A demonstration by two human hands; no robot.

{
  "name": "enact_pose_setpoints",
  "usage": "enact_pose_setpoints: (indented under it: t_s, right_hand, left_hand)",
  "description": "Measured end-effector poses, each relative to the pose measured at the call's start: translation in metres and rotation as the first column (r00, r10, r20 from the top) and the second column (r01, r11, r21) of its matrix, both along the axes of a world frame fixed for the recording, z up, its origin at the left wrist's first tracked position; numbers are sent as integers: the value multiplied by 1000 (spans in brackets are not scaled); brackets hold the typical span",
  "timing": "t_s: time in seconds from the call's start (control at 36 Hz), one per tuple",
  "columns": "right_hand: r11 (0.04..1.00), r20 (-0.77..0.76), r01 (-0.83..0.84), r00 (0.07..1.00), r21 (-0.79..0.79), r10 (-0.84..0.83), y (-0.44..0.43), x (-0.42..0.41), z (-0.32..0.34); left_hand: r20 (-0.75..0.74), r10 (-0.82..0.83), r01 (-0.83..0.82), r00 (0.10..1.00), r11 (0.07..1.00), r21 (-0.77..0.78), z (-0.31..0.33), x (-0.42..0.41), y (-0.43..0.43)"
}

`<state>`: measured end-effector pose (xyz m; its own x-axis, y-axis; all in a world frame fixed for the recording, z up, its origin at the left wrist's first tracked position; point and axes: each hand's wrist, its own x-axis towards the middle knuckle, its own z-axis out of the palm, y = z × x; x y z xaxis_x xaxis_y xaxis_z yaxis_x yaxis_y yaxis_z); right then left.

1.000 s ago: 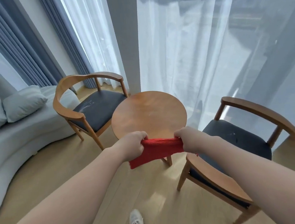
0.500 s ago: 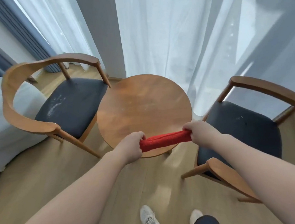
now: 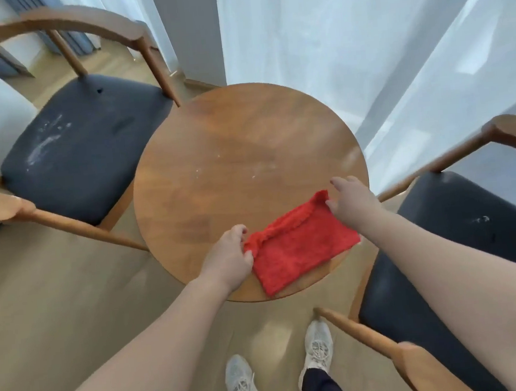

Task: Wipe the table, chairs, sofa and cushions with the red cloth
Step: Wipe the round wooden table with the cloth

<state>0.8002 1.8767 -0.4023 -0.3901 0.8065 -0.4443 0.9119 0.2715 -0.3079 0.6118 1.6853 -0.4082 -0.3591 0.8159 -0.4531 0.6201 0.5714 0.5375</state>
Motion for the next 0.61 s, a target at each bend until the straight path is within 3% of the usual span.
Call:
enact_pose_setpoints:
  t_s: [0.17, 0.39, 0.61]
  right_hand:
    - [1000, -128, 0, 992, 6, 1, -76, -13, -52]
    - [998, 168, 54, 985, -29, -48, -86, -43, -93]
    - [965, 153, -247, 961, 85, 232, -75, -59, -115]
  left_hand:
    - [-192, -70, 79, 979, 996, 38, -36, 0, -11]
    - [-241, -183, 193, 953, 981, 21, -70, -26, -2]
    - [-281, -238, 273, 930, 957, 93, -95, -51, 3]
